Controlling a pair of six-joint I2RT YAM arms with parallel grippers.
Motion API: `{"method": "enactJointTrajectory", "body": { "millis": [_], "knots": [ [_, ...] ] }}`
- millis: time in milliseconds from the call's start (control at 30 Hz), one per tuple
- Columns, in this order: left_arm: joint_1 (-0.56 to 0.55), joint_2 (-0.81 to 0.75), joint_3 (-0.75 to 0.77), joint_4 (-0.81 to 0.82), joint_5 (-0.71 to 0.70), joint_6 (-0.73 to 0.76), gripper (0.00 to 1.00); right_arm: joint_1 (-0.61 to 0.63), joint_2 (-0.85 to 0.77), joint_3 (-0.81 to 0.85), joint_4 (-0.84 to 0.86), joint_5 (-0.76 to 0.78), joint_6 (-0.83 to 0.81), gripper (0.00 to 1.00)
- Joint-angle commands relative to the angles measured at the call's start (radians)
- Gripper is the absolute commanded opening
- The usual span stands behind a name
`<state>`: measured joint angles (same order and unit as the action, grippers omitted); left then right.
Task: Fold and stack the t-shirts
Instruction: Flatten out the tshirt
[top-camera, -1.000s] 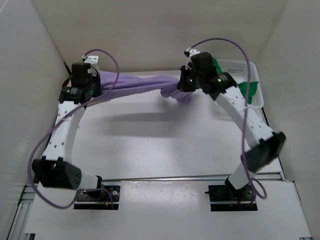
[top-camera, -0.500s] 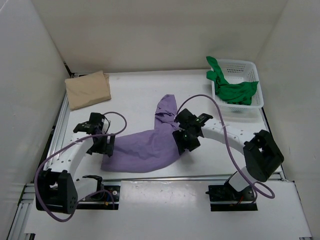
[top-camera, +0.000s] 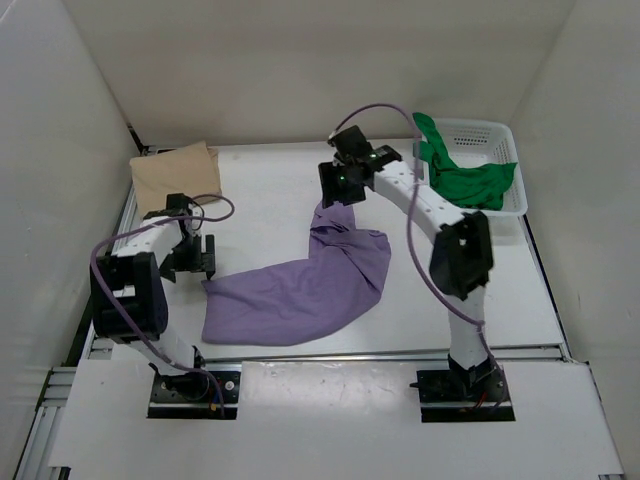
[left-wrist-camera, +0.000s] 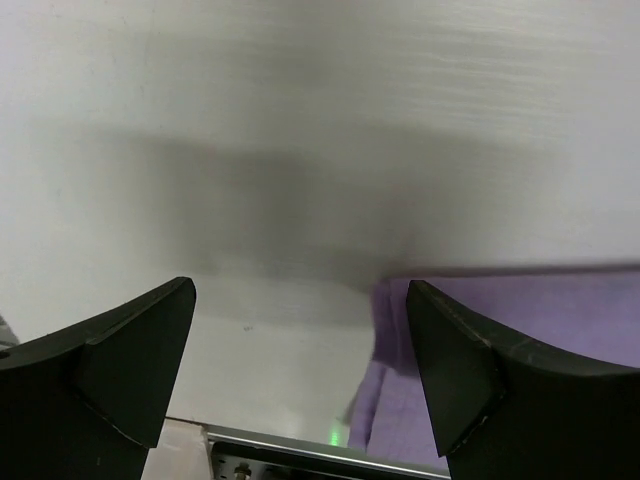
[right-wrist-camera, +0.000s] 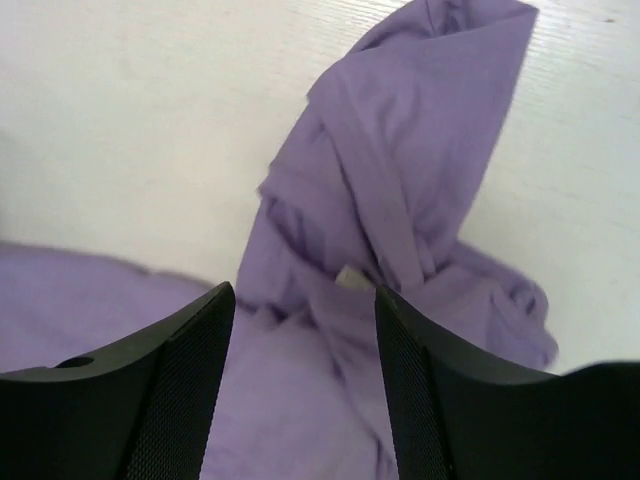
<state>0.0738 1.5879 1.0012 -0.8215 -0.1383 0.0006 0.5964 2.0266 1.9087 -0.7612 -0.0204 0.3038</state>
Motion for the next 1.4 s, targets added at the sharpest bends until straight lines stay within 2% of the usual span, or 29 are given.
{"method": "enactJointTrajectory", "body": {
  "millis": [0, 100, 333, 467, 500, 533, 567, 600, 667, 700, 767, 800, 900, 967, 1067, 1133, 1233, 1300, 1367],
  "knots": [
    [0.03, 0.026, 0.02, 0.051, 0.026, -0.001, 0.97, 0.005, 0.166, 0.122, -0.151, 0.045, -0.046, 0.65],
    [0.03, 0.038, 0.02, 0.051, 0.127, -0.001, 0.96, 0.005, 0.205, 0.099, -0.151, 0.01, -0.058, 0.68],
    [0.041, -0.098, 0.03, 0.009, 0.293, -0.001, 0.96, 0.005, 0.147, -0.149, -0.093, 0.036, -0.058, 0.69],
    [0.018, -0.088, -0.004, -0.03, 0.281, -0.001, 0.96, 0.005, 0.138, -0.172, -0.093, 0.045, -0.048, 0.49],
    [0.018, -0.071, -0.018, -0.03, 0.272, -0.001, 0.96, 0.005, 0.138, -0.172, -0.093, 0.045, -0.048, 0.38],
    [0.018, -0.054, -0.03, -0.03, 0.272, -0.001, 0.96, 0.005, 0.129, -0.172, -0.093, 0.045, -0.039, 0.32],
    [0.018, -0.022, -0.041, -0.03, 0.282, -0.001, 0.92, 0.005, 0.129, -0.172, -0.093, 0.045, -0.038, 0.26],
    [0.018, -0.01, -0.053, -0.021, 0.299, -0.001, 0.9, 0.005, 0.118, -0.172, -0.093, 0.045, -0.038, 0.14],
    [0.009, 0.015, -0.053, -0.021, 0.371, -0.001, 0.77, 0.005, 0.104, -0.159, -0.093, 0.057, -0.029, 0.07],
    [0.0, 0.049, -0.04, -0.021, 0.394, -0.001, 0.57, 0.005, 0.08, -0.148, -0.093, 0.057, -0.029, 0.03],
    [-0.009, 0.11, -0.016, -0.062, 0.419, -0.001, 0.31, -0.004, 0.049, -0.102, -0.093, 0.066, -0.029, 0.03],
    [-0.009, 0.122, -0.007, -0.062, 0.419, -0.001, 0.1, -0.004, 0.038, -0.083, -0.093, 0.066, -0.029, 0.01],
    [-0.009, 0.112, 0.025, -0.073, 0.393, -0.001, 0.1, -0.017, -0.021, -0.01, -0.102, 0.066, -0.029, 0.0],
    [-0.009, 0.08, 0.069, -0.073, 0.32, -0.001, 0.1, -0.055, -0.084, 0.03, -0.102, 0.066, 0.001, 0.0],
    [0.0, -0.018, 0.242, -0.073, 0.234, -0.001, 0.1, -0.119, -0.188, 0.03, -0.04, 0.031, 0.046, 0.0],
    [0.0, -0.08, 0.414, -0.082, 0.177, -0.001, 0.1, -0.156, -0.25, -0.011, 0.005, -0.007, 0.07, 0.0],
    [-0.011, -0.141, 0.572, -0.102, 0.147, -0.001, 0.1, -0.228, -0.367, -0.127, 0.089, -0.07, 0.104, 0.0],
    [-0.011, -0.17, 0.583, -0.126, 0.137, -0.001, 0.1, -0.25, -0.434, -0.204, 0.115, -0.127, 0.118, 0.01],
    [-0.02, -0.227, 0.47, -0.148, 0.137, -0.001, 0.1, -0.25, -0.482, -0.347, 0.115, -0.165, 0.118, 0.12]
  ]
}}
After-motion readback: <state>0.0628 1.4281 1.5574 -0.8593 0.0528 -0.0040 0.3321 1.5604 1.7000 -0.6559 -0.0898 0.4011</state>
